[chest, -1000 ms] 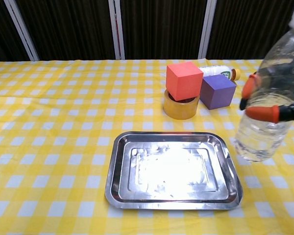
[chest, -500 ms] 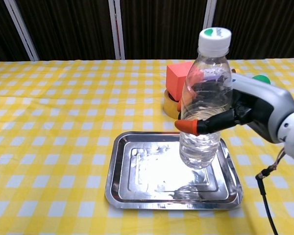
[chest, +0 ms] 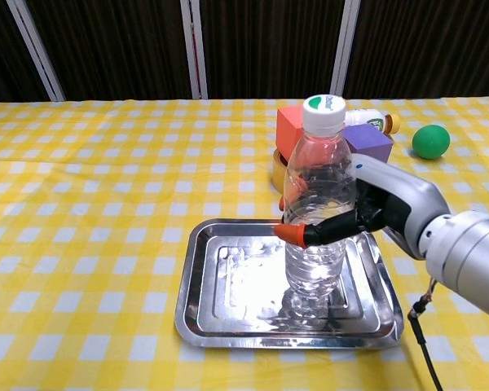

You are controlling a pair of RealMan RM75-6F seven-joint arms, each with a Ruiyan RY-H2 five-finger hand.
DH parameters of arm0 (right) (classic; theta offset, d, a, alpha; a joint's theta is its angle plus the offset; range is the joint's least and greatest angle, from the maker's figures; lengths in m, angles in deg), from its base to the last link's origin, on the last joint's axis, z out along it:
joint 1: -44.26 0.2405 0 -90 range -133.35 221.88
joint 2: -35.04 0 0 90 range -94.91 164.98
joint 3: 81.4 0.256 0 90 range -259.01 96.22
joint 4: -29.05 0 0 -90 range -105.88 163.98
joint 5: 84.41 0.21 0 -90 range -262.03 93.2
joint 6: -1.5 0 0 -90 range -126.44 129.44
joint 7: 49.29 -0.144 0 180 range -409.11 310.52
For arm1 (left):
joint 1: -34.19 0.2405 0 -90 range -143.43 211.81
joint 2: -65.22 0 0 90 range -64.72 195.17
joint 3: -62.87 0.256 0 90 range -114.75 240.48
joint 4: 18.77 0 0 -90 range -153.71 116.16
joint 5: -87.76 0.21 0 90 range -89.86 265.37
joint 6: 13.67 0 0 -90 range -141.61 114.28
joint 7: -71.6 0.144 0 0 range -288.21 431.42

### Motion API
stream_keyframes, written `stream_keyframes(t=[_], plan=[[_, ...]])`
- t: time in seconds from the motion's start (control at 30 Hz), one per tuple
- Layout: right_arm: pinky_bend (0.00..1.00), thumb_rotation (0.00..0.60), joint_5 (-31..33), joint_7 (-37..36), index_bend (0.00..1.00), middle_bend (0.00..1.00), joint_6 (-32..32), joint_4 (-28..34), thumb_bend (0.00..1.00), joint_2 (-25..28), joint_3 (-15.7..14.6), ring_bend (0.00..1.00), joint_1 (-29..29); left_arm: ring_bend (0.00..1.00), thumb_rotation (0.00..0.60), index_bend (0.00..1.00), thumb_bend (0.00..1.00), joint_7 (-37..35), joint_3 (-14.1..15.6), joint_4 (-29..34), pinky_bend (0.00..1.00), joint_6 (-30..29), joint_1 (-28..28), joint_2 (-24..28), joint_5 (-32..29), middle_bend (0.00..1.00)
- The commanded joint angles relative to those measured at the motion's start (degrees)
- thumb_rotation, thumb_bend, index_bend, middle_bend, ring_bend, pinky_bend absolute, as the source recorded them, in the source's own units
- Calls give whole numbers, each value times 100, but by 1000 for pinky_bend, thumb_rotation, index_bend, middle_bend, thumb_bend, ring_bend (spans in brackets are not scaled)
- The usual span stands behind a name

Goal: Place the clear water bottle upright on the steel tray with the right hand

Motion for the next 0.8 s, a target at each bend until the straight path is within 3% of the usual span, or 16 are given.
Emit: stream_keyframes(t=[0.03,0.13,0.17,0.3,0.63,0.8], plan=[[0,600,-49,-187,713,630,-190,-55,623,133,-33,316,-23,0,600,190,151,28,6,1,0,0,-2,-13,6,6],[0,600,3,-278,478,497,-413,-31,371,296,-78,245,-4,0,600,190,151,48,4,3,0,-2,-1,-23,-6,6],[0,600,39,-319,363,406,-523,-9,275,365,-99,186,10,0,600,190,151,56,4,1,0,-1,-2,-25,-11,6],[0,600,265,-592,141,177,-1157,93,134,700,-154,20,120,0,600,190,151,90,10,-4,0,21,-13,-41,-14,6],[0,600,19,-1297,66,76,-1647,95,110,1143,-146,0,90,0,600,190,151,126,6,-28,0,26,-20,-64,-38,6],[0,600,-242,-1669,65,54,-1749,215,103,1679,-92,0,-10,0,600,190,151,107,9,-24,0,0,-11,-55,-30,6]])
